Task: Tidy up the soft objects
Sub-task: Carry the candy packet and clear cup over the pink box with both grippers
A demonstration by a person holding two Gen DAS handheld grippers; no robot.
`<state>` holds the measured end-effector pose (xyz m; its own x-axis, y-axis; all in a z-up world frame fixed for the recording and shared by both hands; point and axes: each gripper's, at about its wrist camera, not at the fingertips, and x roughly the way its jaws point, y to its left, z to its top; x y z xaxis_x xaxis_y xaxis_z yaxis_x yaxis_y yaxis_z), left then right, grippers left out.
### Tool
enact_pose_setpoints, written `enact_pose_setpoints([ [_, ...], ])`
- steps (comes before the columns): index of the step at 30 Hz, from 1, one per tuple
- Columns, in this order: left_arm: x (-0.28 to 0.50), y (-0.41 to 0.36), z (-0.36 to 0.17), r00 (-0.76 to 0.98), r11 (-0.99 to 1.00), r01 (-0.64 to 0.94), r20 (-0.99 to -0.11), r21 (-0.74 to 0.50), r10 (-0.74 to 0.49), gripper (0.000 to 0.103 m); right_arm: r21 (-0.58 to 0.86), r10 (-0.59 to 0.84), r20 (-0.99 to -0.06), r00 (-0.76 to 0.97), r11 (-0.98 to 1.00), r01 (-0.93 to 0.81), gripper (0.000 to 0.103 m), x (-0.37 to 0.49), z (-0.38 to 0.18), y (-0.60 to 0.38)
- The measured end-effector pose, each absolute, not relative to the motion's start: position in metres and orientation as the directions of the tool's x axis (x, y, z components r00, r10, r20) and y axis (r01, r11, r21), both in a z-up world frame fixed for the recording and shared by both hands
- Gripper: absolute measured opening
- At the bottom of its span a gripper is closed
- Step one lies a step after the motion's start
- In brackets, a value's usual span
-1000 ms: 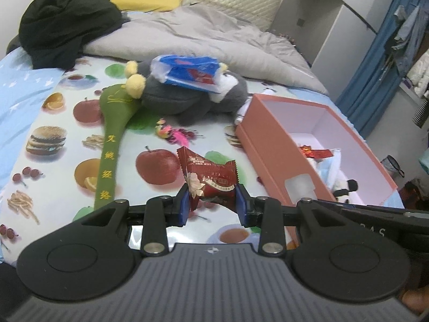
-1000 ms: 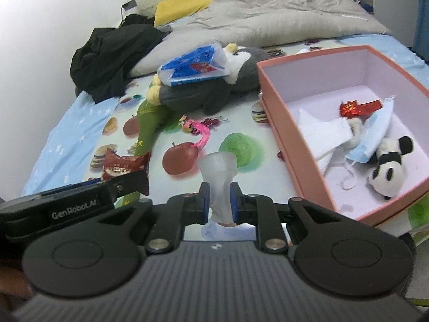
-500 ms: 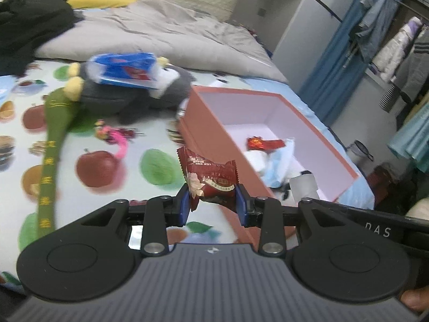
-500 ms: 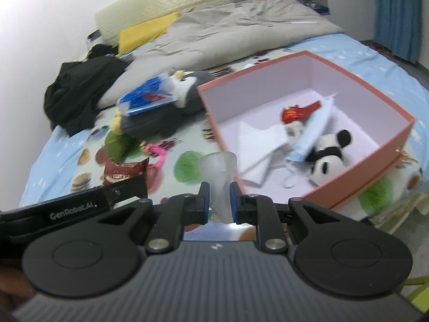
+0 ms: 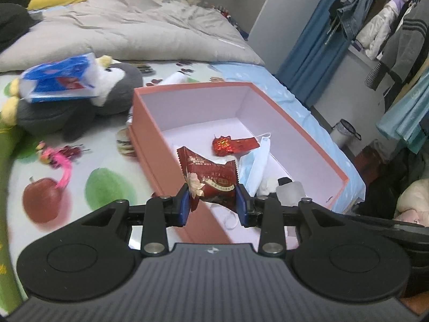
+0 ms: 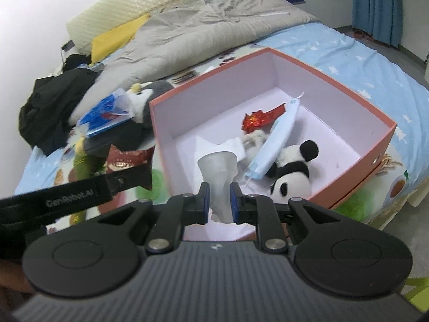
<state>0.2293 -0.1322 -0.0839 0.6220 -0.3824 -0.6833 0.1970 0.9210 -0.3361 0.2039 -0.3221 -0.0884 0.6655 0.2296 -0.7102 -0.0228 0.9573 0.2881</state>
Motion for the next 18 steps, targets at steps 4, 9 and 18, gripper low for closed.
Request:
enact_pose_setpoints([
  [4, 0.260, -0.148, -0.092, 0.590, 0.920, 0.226, -0.707, -0.321, -0.391, 0.040, 0.285, 0.217, -0.726, 0.652, 0.958, -0.001, 0.021, 0.231, -0.098, -0.333],
  [9, 0.295, -0.159, -0.106, 0.556, 0.923, 0.224, -0.737, -0.312, -0.384, 0.040, 0.294, 0.217, -0.745, 0.631, 0.956, 0.019, 0.021, 0.261, -0.110, -0.341],
  [18, 0.327, -0.166, -0.123, 0.541, 0.928, 0.212, -0.754, -0.307, -0.373, 0.041, 0.281, 0.212, -0.783, 0.585, 0.959, 0.028, 0.027, 0.292, -0.127, -0.342],
])
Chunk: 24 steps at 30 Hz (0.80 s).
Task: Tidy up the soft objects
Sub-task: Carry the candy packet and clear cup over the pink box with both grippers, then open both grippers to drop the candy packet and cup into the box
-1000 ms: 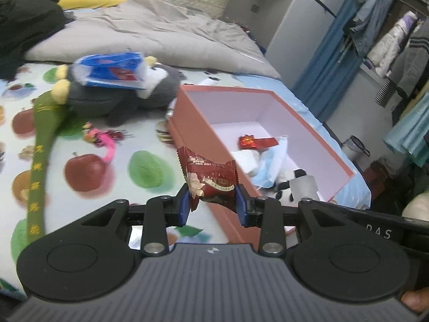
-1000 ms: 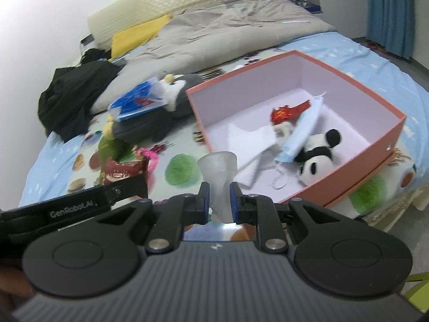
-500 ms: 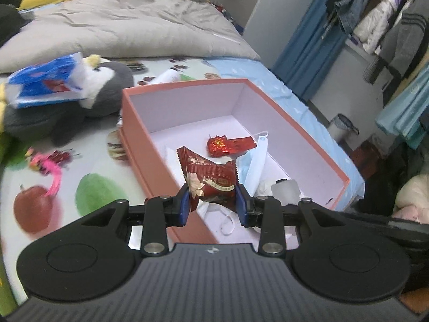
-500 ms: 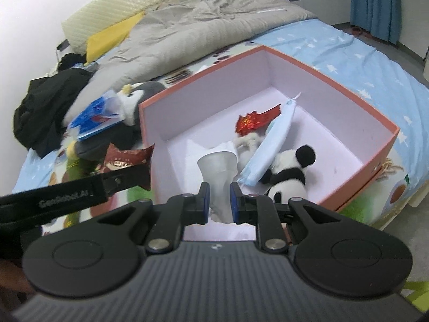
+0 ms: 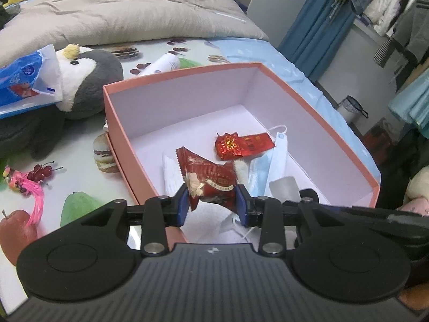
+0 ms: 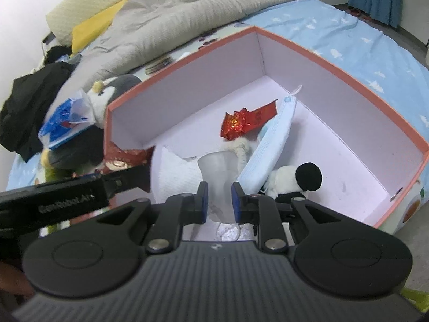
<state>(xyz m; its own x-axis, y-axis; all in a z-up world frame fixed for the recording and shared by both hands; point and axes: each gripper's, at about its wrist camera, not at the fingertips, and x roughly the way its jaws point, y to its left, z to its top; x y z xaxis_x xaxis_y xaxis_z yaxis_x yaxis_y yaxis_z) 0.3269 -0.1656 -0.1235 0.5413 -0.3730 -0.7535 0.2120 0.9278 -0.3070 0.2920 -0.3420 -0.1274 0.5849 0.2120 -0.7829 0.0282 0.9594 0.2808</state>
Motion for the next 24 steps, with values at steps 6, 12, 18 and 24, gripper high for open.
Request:
enact_pose_setpoints([
  [6, 0.325, -0.162, -0.118, 0.553, 0.936, 0.211, -0.755, -0.284, -0.353, 0.054, 0.273, 0.203, -0.799, 0.566, 0.961, 0.040, 0.035, 0.293, -0.129, -0.343],
  [12, 0.304, -0.152, -0.103, 0.584, 0.938, 0.209, -0.734, -0.276, -0.346, 0.054, 0.284, 0.210, -0.776, 0.595, 0.958, 0.032, 0.035, 0.273, -0.113, -0.341],
  [18, 0.266, -0.138, -0.083, 0.615, 0.941, 0.200, -0.713, -0.273, -0.337, 0.054, 0.295, 0.226, -0.749, 0.622, 0.956, 0.008, 0.035, 0.244, -0.096, -0.332],
  [24, 0.226, -0.120, -0.066, 0.646, 0.946, 0.202, -0.692, -0.253, -0.323, 0.054, 0.293, 0.247, -0.722, 0.646, 0.955, -0.038, 0.035, 0.215, -0.078, -0.316],
])
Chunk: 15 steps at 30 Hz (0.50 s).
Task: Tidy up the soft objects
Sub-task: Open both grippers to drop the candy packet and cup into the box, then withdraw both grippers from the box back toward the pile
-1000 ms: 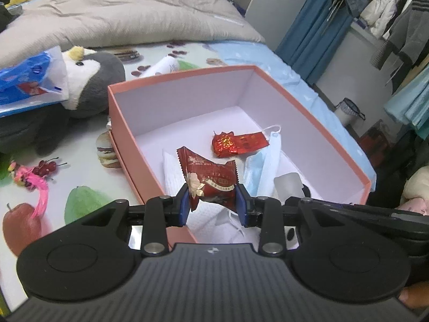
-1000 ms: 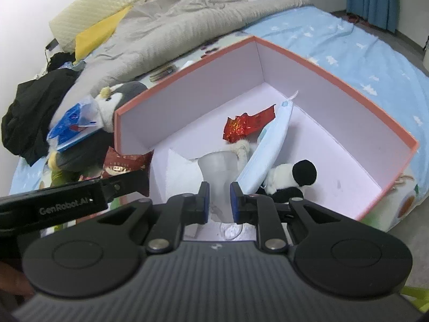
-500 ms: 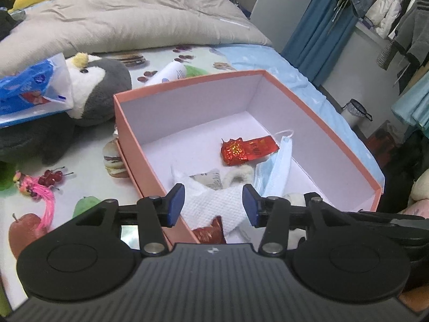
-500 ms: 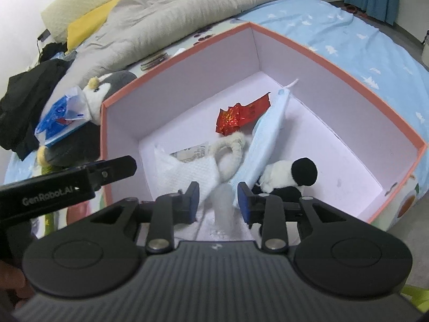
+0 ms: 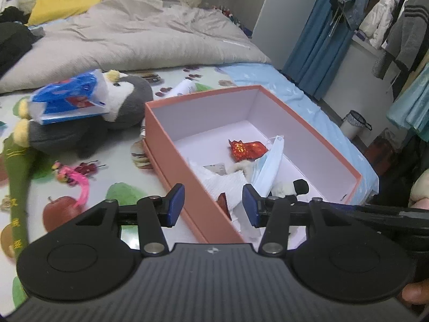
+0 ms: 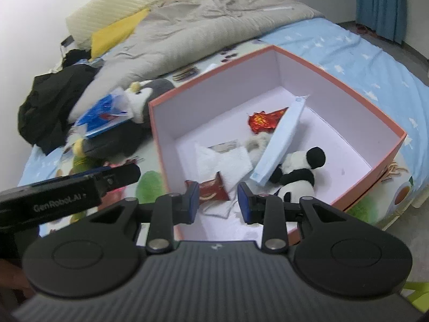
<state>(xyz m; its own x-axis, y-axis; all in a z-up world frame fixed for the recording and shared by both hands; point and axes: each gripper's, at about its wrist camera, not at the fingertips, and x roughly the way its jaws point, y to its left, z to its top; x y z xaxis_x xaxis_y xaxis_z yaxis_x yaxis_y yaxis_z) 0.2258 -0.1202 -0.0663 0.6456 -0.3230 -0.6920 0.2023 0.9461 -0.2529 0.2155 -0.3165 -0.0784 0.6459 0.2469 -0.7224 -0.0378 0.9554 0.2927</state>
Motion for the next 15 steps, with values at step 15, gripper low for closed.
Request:
enact_pose_setpoints([
  [15, 0.141, -0.062, -0.044, 0.719, 0.967, 0.114, -0.652, -0.228, -0.239, 0.054, 0.308, 0.332, -0.658, 0.675, 0.938, -0.161, 0.035, 0.152, -0.054, -0.275],
])
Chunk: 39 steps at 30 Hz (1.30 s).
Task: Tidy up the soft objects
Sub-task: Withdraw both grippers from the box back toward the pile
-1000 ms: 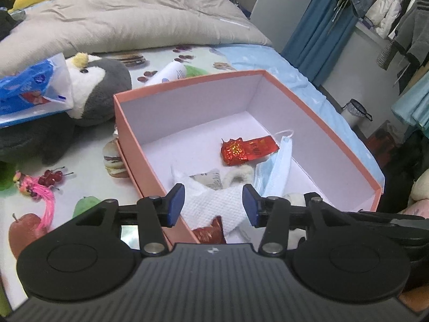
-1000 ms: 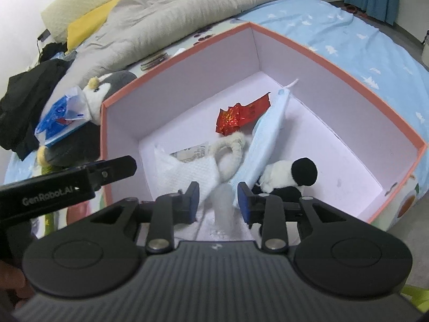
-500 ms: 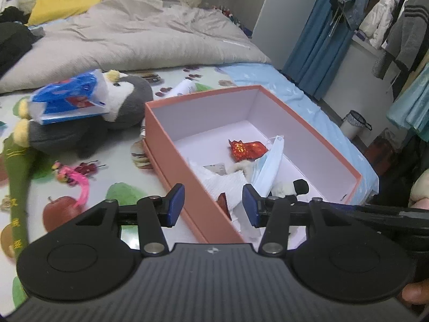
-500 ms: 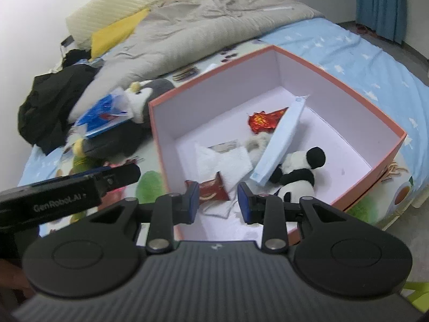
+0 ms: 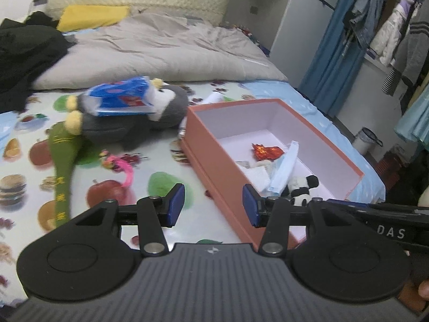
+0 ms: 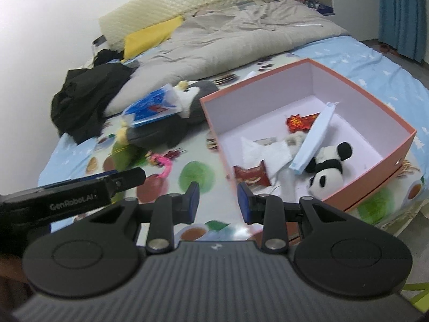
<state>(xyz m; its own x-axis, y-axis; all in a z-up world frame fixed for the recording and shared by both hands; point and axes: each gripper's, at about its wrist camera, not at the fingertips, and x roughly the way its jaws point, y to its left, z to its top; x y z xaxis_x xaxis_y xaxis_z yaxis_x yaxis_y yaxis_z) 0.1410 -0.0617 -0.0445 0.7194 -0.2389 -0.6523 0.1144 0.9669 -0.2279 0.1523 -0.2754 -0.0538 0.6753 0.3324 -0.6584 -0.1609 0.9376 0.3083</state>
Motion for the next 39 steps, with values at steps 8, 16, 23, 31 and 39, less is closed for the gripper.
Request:
enact_pose_setpoints([
  [8, 0.106, -0.030, -0.049, 0.738, 0.969, 0.016, -0.651, -0.246, -0.178, 0.054, 0.291, 0.384, -0.654, 0.651, 0.923, -0.252, 0.035, 0.127, -0.051, -0.253],
  [16, 0.099, -0.016, -0.060, 0.735, 0.964, -0.045, -0.662, -0.261, -0.145, 0.054, 0.287, 0.419, -0.658, 0.626, 0.908, -0.306, 0.035, 0.126, -0.049, -0.241],
  [23, 0.118, -0.003, -0.077, 0.713, 0.954, -0.097, -0.689, -0.283, -0.132, 0.056, 0.248, 0.413, -0.662, 0.626, 0.908, -0.337, 0.035, 0.148, -0.049, -0.228],
  [31, 0.166, 0.018, -0.107, 0.685, 0.945, -0.158, -0.721, -0.286, -0.104, 0.062, 0.200, 0.401, -0.676, 0.618, 0.907, -0.370, 0.044, 0.203, -0.054, -0.216],
  [39, 0.232, 0.037, -0.140, 0.671, 0.937, -0.181, -0.734, -0.299, -0.105, 0.064, 0.144, 0.383, -0.687, 0.617, 0.904, -0.402, 0.066, 0.274, -0.063, -0.195],
])
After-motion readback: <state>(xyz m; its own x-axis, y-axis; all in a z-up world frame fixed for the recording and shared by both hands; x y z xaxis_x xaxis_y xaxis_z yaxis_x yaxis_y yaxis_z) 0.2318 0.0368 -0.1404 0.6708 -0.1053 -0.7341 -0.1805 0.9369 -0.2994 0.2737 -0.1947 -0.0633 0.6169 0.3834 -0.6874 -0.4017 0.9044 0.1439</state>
